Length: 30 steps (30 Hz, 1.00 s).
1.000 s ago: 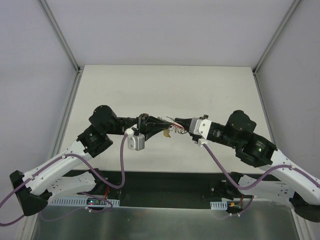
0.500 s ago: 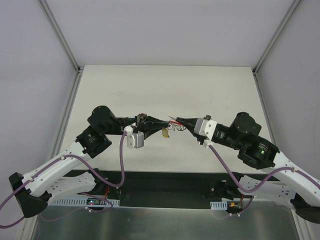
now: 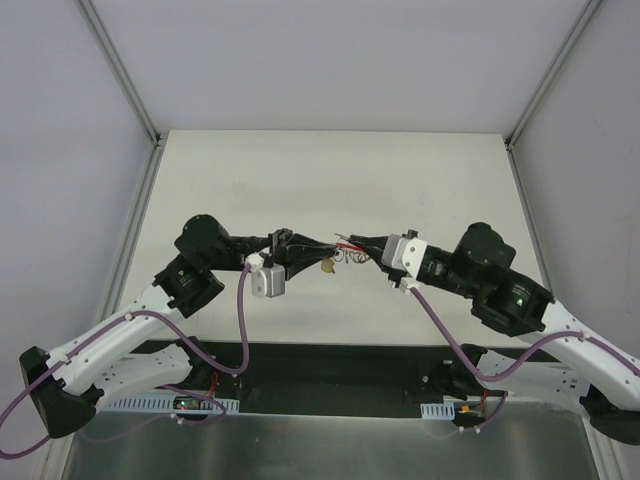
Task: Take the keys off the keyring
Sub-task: Adjust the key on the keyring.
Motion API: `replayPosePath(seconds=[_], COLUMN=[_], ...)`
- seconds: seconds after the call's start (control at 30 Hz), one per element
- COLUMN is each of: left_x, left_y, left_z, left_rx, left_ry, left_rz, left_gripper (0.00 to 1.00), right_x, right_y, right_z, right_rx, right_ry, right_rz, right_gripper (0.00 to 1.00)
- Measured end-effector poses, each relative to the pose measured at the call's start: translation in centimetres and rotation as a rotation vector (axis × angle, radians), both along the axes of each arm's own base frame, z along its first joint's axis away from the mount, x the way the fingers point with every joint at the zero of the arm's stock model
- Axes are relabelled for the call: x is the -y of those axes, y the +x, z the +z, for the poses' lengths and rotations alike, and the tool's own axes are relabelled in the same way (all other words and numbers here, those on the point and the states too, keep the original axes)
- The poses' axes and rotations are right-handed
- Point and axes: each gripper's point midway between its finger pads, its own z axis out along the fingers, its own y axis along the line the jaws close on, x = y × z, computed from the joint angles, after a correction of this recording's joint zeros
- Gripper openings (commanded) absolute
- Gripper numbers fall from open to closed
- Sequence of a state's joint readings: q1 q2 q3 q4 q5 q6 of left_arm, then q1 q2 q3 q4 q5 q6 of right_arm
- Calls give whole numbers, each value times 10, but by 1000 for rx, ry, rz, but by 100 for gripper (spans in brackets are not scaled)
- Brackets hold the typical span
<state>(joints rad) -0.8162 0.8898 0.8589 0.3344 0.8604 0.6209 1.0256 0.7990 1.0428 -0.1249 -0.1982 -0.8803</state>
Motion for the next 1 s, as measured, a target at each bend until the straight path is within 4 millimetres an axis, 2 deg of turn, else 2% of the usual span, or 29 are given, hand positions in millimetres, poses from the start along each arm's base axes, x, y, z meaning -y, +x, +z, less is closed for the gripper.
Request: replayPosePath(seconds=[0.43,1.0], left_x=[-5,-5], left_y=[-7,-6], left_z=[4,1], left_rx=[80,121], left_ry=[-19,-2], left_rz=[-15,-16], left_gripper=[0,0], right_x=[-2,-8], right_y=[-1,5], right_z=[-7,-15], right_rx=[-7,-20], right_ry=[-8,-33], right_rz=[5,-7], right_gripper=[1,1])
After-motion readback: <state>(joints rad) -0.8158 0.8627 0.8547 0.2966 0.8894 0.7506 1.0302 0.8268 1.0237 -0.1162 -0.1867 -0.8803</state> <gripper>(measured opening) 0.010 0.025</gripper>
